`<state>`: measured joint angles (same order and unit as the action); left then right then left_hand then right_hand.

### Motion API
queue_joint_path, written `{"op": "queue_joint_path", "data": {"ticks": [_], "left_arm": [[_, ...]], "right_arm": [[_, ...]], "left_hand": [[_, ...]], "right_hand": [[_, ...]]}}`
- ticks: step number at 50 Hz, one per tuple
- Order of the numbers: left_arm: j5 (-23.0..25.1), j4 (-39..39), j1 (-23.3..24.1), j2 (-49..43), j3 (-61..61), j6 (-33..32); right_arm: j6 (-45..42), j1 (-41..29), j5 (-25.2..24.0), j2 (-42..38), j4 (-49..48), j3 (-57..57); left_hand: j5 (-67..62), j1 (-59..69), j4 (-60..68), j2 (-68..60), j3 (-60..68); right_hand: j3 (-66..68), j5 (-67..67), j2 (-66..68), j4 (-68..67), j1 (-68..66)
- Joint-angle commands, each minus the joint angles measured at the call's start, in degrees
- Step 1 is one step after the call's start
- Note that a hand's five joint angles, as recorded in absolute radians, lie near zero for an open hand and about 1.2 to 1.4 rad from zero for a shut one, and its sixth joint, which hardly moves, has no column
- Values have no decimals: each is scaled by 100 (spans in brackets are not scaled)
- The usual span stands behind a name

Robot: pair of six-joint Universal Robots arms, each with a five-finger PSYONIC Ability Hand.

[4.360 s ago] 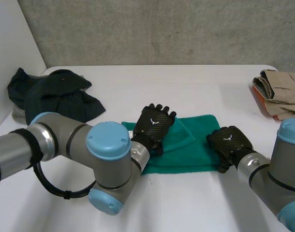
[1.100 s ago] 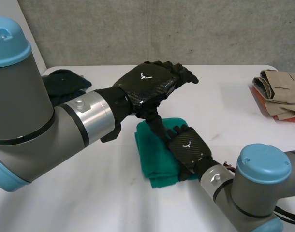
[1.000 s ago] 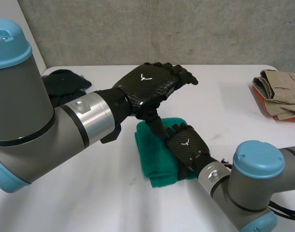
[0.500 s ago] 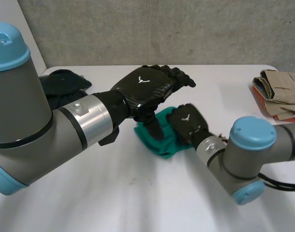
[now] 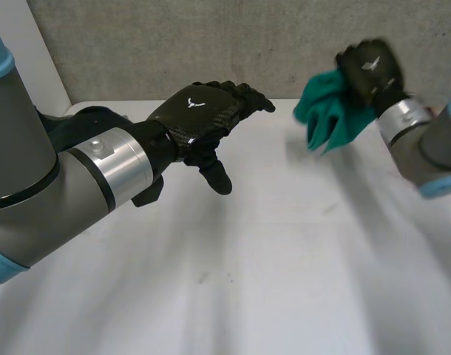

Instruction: Fold the laundry.

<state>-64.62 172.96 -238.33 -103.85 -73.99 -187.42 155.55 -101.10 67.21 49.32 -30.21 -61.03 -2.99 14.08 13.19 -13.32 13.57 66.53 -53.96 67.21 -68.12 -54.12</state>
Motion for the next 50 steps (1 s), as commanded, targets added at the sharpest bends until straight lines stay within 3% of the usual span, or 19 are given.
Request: {"op": "queue_joint_path", "data": {"ticks": [1,10,20,31,39,40,42,43,50], "left_arm": [[2,0,24,13,7,-5],[2,18,32,22,69,-13],[-6,80,50,-65,16,-5],[-32,88,59,-92,-37,-14],[-41,106,68,-101,16,-5],[-41,115,68,-101,16,-5],[-50,132,68,-101,16,-5],[-42,150,76,-101,16,-5],[-50,194,111,-74,60,-5]], "right_arm": [[871,863,-129,-361,-345,1295],[1179,1943,-761,-1142,-801,2060],[1136,2884,-1684,-1873,-1197,1368],[1136,3333,-2079,-1391,-1514,58],[1022,3333,-2124,-1337,-1208,-120],[969,3333,-2116,-1311,-1111,-120],[837,3342,-2054,-1249,-891,-120],[697,3342,-1950,-1153,-673,-128],[248,3666,-1202,-21,189,-435]], "left_hand": [[-42,-67,22,-9,-16],[-59,-50,39,-26,1],[-76,-33,55,-43,17],[-76,-33,55,-43,17],[-92,-17,72,-59,34],[-93,-17,72,-59,34],[-76,-33,56,-43,18],[-92,-17,72,-59,34],[-76,-33,55,-43,17]], "right_hand": [[1347,-1604,1279,-1188,-2588],[1347,-1604,1279,-1188,-2588],[1347,-1604,1279,-1188,-2588],[1347,-1604,1279,-1188,-2588],[1347,-1604,1279,-1188,-2588],[237,-494,169,-78,-1478],[-4359,4101,-4427,4517,3117],[-5653,5396,-5721,5812,4412],[-5653,5396,-5721,5812,4412]]}}
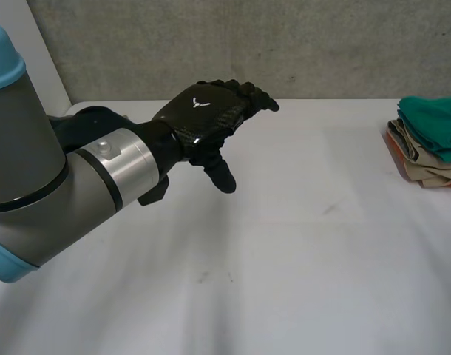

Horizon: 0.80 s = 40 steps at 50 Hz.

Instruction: Fold the laundry.

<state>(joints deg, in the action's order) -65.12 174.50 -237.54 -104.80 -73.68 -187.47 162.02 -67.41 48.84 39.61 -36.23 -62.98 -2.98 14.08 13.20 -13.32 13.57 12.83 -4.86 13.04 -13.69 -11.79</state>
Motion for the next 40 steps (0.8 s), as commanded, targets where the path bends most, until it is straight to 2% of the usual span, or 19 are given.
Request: {"op": "queue_joint_path", "data": {"ticks": [1,6,8,10,12,15,17,18,20,21,23,24,25,27,29,32,35,40], "left_arm": [[-1,41,32,30,29,0],[-1,41,32,65,21,0],[-1,41,41,83,21,0],[-1,32,32,83,21,0],[-1,41,32,100,21,0],[-36,58,14,179,47,0],[-89,93,-12,241,64,0],[-185,198,-38,302,91,0],[-360,374,-56,346,108,0],[-605,618,-91,355,126,-17],[-948,936,-222,347,144,-52],[-1133,1102,-336,338,161,-61],[-1413,1365,-651,303,196,-70],[-1591,1569,-1047,206,231,-97],[-1583,1623,-1617,-56,249,-236],[-1365,1570,-2189,-574,310,-630],[-1153,1465,-2534,-988,381,-1079],[-810,1071,-3113,-2033,548,-2211]], "right_arm": [[-391,351,661,1057,863,-285],[-618,527,802,1602,1127,-461],[-1013,588,1021,1786,1232,-409],[-1382,615,1337,1910,1276,-417],[-1971,606,1969,2138,1277,-373],[-2620,519,2522,2462,1181,-294],[-2684,335,2612,2586,1066,-294],[-2510,-154,2595,2717,900,-364],[-2212,-631,2543,2850,776,-478],[-1784,-1060,2438,3025,706,-687],[-1316,-1326,2280,3289,653,-996],[-1078,-1432,2148,3438,618,-1189],[-658,-1633,1894,3700,600,-1556],[-296,-1766,1568,3957,600,-1936],[82,-2003,1104,4325,591,-2514],[207,-2284,742,4572,574,-3112],[146,-2487,714,4582,643,-3448],[-161,-2839,775,4547,679,-4072]], "left_hand": [[-93,-17,72,-59,34],[-76,-33,55,-43,17],[-76,-33,55,-43,17],[-76,-33,55,-43,17],[-76,-33,55,-43,17],[-60,-50,38,-26,1],[-43,-67,21,-9,-16],[-43,-67,21,-9,-16],[-43,-67,21,-9,-16],[-43,-67,21,-9,-16],[-9,-101,-12,25,-50],[8,-117,-29,41,-67],[25,-134,-46,58,-83],[41,-151,-63,75,-100],[75,-185,-96,109,-134],[75,-185,-96,109,-134],[126,-235,-147,159,-184],[142,-252,-164,176,-201]], "right_hand": [[-283,486,-304,369,179],[-283,486,-304,369,179],[-283,486,-304,369,179],[-283,486,-304,369,179],[-283,486,-304,369,179],[-283,486,-304,369,179],[-283,486,-304,369,179],[-283,486,-304,369,179],[-283,486,-304,369,179],[-283,486,-304,369,179],[-283,486,-304,369,179],[-283,486,-304,369,179],[-283,486,-304,369,179],[-283,486,-304,369,179],[-283,486,-304,369,179],[-283,486,-304,369,179],[-283,486,-304,369,179],[-283,486,-304,369,179]]}}
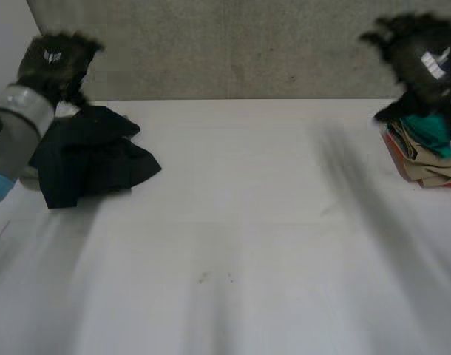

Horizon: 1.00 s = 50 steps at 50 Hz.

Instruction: Fold the laundry.

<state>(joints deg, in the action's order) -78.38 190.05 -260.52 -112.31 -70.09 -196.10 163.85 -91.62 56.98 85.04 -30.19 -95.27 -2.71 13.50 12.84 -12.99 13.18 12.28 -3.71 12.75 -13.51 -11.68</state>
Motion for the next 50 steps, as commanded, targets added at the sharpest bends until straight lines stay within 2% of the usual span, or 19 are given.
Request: {"op": "queue_joint_path", "data": {"ticks": [1,6,13,16,17,18,19,23,27,31,32,34,35,38,41,42,46,48,50], "left_arm": [[542,-573,-868,-1416,206,-1491],[674,-812,-948,-2083,321,-2072],[675,-636,-930,-2638,611,-2073],[648,-294,-869,-2753,699,-2046],[631,-84,-843,-2753,699,-2046],[613,22,-825,-2753,699,-2046],[570,171,-790,-2735,681,-2046],[227,638,-474,-2569,515,-2037],[42,884,-79,-1797,6,-1923],[42,999,466,-900,-610,-1493],[50,973,815,-559,-854,-1240],[85,964,1134,-285,-1075,-1028],[173,946,1457,-13,-1338,-826],[428,885,1899,358,-1770,-640],[1059,674,2391,622,-2323,-569],[1453,474,2583,674,-2542,-569],[2245,-193,2752,692,-2860,-640],[2440,-468,2717,701,-2843,-648],[2511,-809,2595,710,-2721,-657]], "right_arm": [[-389,-418,-21,4,74,-914],[-643,-418,128,-14,83,-1230],[-705,-392,401,-84,92,-1433],[-706,-339,428,-84,92,-1538],[-714,-305,428,-84,92,-1582],[-723,-287,428,-84,92,-1600],[-723,-269,428,-84,92,-1618],[-723,-190,428,-84,92,-1670],[-723,-111,437,-40,92,-1662],[-714,-102,437,-5,92,-1591],[-706,-93,445,13,83,-1557],[-706,-67,437,39,83,-1521],[-706,-50,437,74,83,-1495],[-688,-41,454,135,83,-1442],[-688,-49,454,180,83,-1424],[-697,-67,445,180,83,-1424],[-706,-120,437,162,83,-1416],[-706,-128,437,127,83,-1407],[-714,-163,428,92,74,-1363]], "left_hand": [[115,-194,-128,143,-162],[115,-194,-128,143,-162],[-438,360,425,-411,391],[-2987,2908,2974,-2959,2940],[-5012,4933,4999,-4984,4965],[-6314,6236,6301,-6287,6267],[-6725,6646,6712,-6697,6678],[-6729,6650,6716,-6701,6682],[-6729,6650,6716,-6701,6682],[-6729,6650,6716,-6701,6682],[-6729,6650,6716,-6701,6682],[-6729,6650,6716,-6701,6682],[-6729,6650,6716,-6701,6682],[-6729,6650,6716,-6701,6682],[-6729,6650,6716,-6701,6682],[-6729,6650,6716,-6701,6682],[-6729,6650,6716,-6701,6682],[-4339,4261,4326,-4312,4292],[-831,752,818,-803,784]], "right_hand": [[-228,371,-275,351,168],[-228,371,-275,351,168],[-228,371,-275,351,168],[-228,371,-275,351,168],[-228,371,-275,351,168],[-228,371,-275,351,168],[-228,371,-275,351,168],[-228,371,-275,351,168],[-228,371,-275,351,168],[-228,371,-275,351,168],[-228,371,-275,351,168],[-228,371,-275,351,168],[-228,371,-275,351,168],[-228,371,-275,351,168],[-228,371,-275,351,168],[-228,371,-275,351,168],[-228,371,-275,351,168],[-228,371,-275,351,168],[-228,371,-275,351,168]]}}
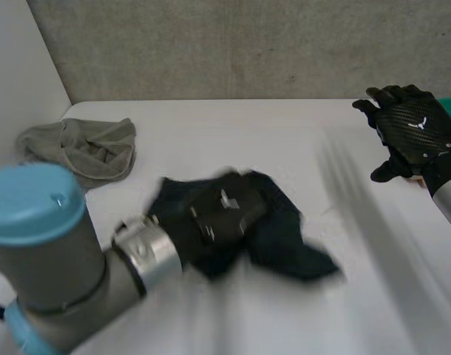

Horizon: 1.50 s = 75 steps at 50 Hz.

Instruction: Fold the laundry.

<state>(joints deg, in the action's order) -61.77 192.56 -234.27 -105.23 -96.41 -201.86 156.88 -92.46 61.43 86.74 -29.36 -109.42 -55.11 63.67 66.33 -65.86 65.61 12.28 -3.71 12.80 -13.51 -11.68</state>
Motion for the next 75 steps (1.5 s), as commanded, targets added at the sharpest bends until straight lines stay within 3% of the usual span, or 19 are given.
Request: {"op": "queue_joint_path", "data": {"ticks": [1,7,10,17,20,25,37,46,50,59,67,75], "left_arm": [[842,-1141,-109,2,-37,-99],[483,-1300,-847,64,429,-37],[192,-1300,-918,64,552,15],[-1354,-1300,-936,55,650,840],[-2336,-1335,-892,64,544,1297],[-3025,-1370,-848,38,211,1614],[-3026,-1791,-286,99,-387,1975],[-3034,-1977,57,222,-511,2520],[-3087,-1977,338,222,-590,2591],[-3175,-1828,769,20,-660,2591],[-3623,-1670,874,-481,-493,2520],[-3764,-1415,874,-762,-309,2494]], "right_arm": [[-17,-97,-17,-96,-9,78],[-17,-299,0,-508,87,447],[-17,-422,0,-702,333,667],[-35,-1072,-26,-1343,1967,1660],[-131,-1458,-26,-1782,2844,2247],[-525,-1836,61,-2580,3811,3091],[-1423,-1978,1019,-2777,3929,3094],[-1713,-1487,923,-1740,3647,2145],[-2196,-1240,616,-1538,3656,1565],[-2566,-1196,124,-1581,3507,843],[-2549,-1266,106,-2012,2383,835],[-2365,-1397,88,-2503,1558,957]], "left_hand": [[4680,-4535,-4801,4754,-4730],[4985,-4841,-5106,5059,-5035],[5002,-4857,-5123,5076,-5052],[5052,-4908,-5174,5127,-5103],[4969,-4824,-5090,5043,-5019],[4969,-4824,-5090,5043,-5019],[4683,-4538,-4804,4757,-4733],[4245,-4101,-4367,4320,-4295],[4043,-3899,-4165,4118,-4093],[3589,-3445,-3710,3663,-3639],[3506,-3361,-3627,3580,-3556],[920,-776,-1041,994,-970]], "right_hand": [[-228,371,-280,351,168],[-228,371,-280,351,168],[-228,371,-280,351,168],[-228,371,-280,351,168],[-228,371,-280,351,168],[-228,371,-280,351,168],[-136,278,-188,259,75],[939,-796,887,-816,-999],[1462,-1319,1409,-1338,-1522],[1463,-1320,1410,-1339,-1523],[1395,-1252,1343,-1272,-1455],[2602,-2459,2549,-2478,-2662]]}}
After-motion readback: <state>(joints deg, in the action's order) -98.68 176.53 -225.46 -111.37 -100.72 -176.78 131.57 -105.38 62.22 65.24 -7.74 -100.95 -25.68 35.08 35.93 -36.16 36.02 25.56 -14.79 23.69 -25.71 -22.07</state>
